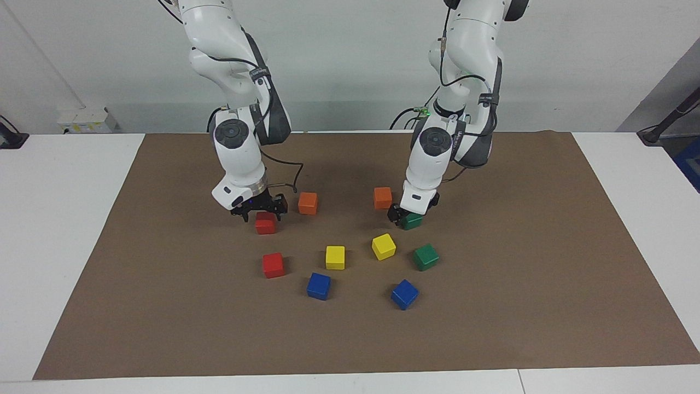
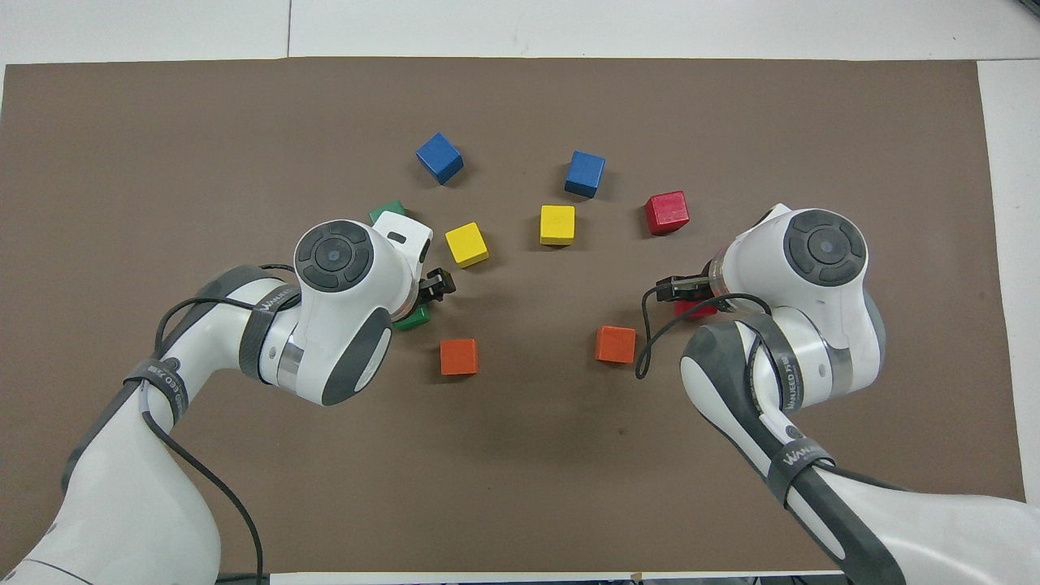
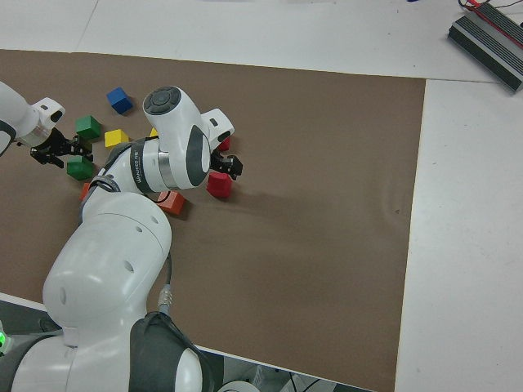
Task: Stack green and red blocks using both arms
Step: 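Grasp the green block with the left gripper while the right gripper grasps red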
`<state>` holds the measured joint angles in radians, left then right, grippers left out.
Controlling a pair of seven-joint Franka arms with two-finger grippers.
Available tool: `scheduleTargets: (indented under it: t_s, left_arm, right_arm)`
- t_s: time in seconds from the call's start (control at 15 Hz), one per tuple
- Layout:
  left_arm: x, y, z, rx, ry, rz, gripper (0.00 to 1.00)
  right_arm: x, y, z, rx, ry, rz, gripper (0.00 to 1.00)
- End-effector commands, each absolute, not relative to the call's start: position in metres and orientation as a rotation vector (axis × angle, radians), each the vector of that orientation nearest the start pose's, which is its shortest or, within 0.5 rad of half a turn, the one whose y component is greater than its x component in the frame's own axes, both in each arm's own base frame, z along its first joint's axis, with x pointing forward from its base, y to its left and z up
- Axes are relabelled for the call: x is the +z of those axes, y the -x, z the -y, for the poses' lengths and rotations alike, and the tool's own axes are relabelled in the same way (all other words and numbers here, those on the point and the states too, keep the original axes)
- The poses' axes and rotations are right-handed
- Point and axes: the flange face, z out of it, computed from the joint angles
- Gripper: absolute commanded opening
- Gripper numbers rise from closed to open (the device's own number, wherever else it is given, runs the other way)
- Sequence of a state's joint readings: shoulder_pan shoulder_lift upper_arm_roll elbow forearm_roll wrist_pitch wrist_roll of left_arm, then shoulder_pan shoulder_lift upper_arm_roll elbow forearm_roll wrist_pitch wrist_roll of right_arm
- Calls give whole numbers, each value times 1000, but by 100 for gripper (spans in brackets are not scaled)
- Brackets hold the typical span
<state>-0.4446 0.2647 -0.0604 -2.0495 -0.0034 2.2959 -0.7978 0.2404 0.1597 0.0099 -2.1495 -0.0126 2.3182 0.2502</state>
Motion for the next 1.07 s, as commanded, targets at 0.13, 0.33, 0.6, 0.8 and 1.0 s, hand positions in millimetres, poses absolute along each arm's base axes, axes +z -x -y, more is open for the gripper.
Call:
scheduleTargets:
  t_s: [0.13,0.33,0.6,0.8,1.0]
  left_arm:
    - [301,-502,282,10,3123,483,100]
    - [298,-502,282,6,3125,483,100]
    - [297,-498,285,19,3121,465,21]
    - [302,-499,276,71,3095,454,0]
    - [342,-516,216,115,3098,327,0]
  right_arm:
    - [321,-539,-139,-22,3136,-27,100]
    - [314,-536,-138,-13,3137,-27,100]
    - [312,-535,-138,-50,3130,-22,100]
    - [309,-535,-138,-43,3132,-22,100]
    - [308,-535,-138,-39,3133,-24,98]
